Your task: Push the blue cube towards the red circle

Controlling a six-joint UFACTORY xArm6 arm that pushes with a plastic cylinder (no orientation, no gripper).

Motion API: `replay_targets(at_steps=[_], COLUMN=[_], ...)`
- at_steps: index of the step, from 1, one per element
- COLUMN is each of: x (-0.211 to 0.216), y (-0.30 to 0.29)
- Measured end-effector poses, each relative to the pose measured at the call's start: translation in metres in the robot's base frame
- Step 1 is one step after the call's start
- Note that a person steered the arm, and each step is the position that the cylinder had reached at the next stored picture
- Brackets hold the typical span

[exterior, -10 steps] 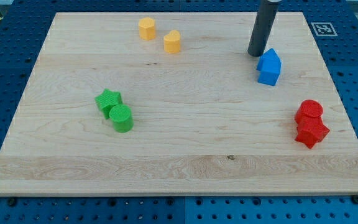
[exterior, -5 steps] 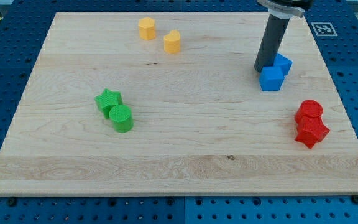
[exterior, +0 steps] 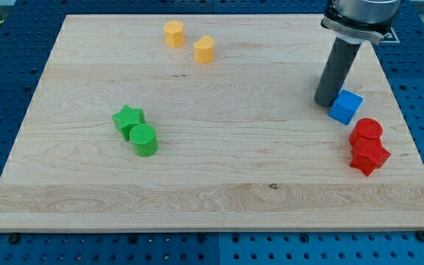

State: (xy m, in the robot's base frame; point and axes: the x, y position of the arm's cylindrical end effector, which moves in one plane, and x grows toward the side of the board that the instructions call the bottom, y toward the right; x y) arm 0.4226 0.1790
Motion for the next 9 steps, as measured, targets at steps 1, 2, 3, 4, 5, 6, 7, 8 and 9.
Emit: replay_targets(at_steps=[1,2,3,4,5,6,7,8,9], x=[-0.004,-0.004,-0.004,-0.007,-0.007,-0.007,-0.006,0.0,0.012], y=[0.001,0.012,0.015,0.017,0.037,0.064,0.082,0.083,0.081])
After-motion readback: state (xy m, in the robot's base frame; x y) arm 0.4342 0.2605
